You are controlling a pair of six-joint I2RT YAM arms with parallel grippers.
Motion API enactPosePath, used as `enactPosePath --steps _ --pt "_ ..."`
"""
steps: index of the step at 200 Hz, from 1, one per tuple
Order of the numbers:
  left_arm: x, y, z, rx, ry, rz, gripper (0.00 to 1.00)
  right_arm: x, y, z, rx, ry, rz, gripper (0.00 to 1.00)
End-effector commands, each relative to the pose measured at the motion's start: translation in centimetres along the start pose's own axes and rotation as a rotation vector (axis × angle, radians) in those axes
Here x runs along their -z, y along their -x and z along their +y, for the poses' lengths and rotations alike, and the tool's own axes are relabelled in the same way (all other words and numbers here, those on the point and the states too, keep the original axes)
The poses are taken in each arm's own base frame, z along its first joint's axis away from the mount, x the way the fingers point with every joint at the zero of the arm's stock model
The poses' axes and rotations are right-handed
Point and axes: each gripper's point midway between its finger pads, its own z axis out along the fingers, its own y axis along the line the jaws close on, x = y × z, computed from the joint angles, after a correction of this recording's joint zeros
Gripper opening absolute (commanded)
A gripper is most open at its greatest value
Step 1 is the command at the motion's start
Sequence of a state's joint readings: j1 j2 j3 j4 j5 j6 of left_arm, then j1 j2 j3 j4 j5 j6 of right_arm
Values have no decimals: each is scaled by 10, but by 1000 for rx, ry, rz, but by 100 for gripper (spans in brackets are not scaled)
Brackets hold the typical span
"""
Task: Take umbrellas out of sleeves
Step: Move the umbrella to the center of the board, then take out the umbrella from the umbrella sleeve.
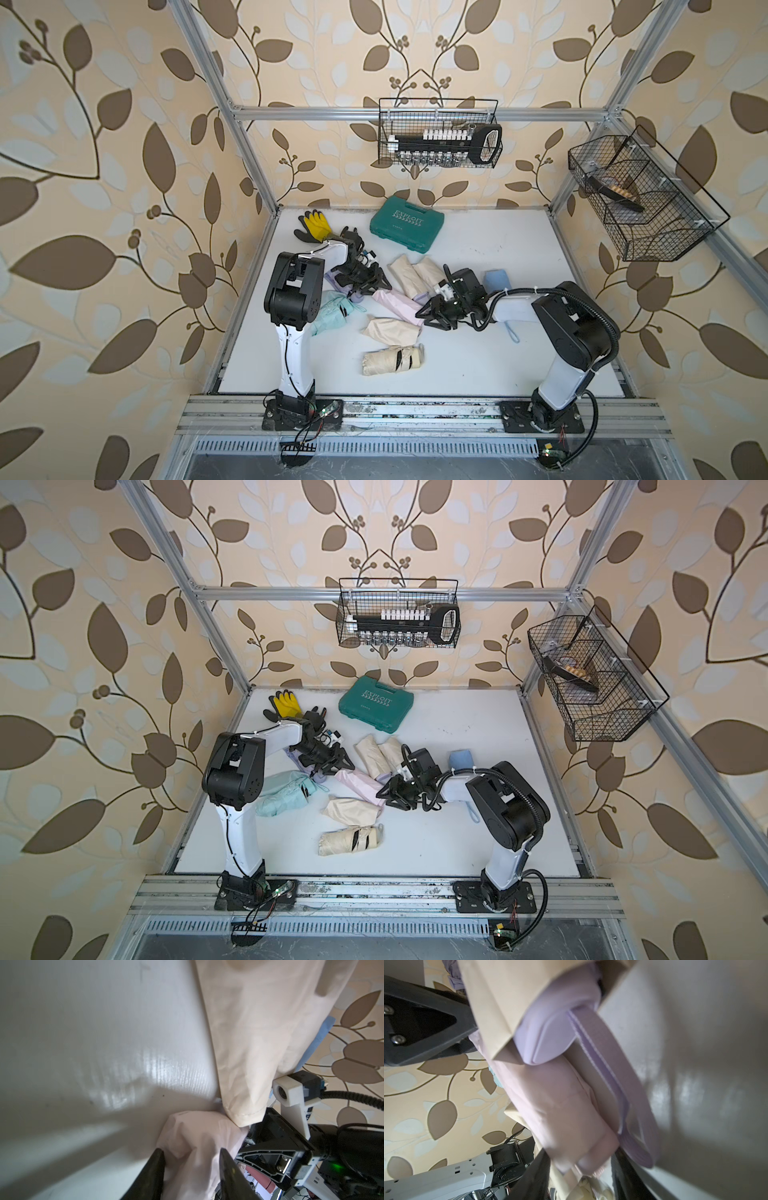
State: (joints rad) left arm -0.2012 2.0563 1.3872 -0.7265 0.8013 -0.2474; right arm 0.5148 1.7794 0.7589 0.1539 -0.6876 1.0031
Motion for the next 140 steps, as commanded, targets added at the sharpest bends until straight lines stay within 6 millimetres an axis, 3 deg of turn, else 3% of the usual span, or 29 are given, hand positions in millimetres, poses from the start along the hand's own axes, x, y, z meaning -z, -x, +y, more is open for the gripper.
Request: enactPosePath --steps 1,39,74,92,118,140 --pt "2 -11 -16 16 -88 38 47 -2 7 -5 4 2 -30 48" --pt "-2 -20 -17 30 -112 69 45 2 16 13 33 87 -68 48" --pt "-5 -26 -27 26 -167 88 34 9 18 35 84 167 -82 47" --pt "-3 -26 -34 24 -196 90 31 12 17 36 91 163 -83 47" --pt "2 -26 -47 16 -252 91 14 18 16 34 85 164 -88 46" --pt "7 -27 -54 12 -267 88 13 30 19 39 92 183 -110 47"
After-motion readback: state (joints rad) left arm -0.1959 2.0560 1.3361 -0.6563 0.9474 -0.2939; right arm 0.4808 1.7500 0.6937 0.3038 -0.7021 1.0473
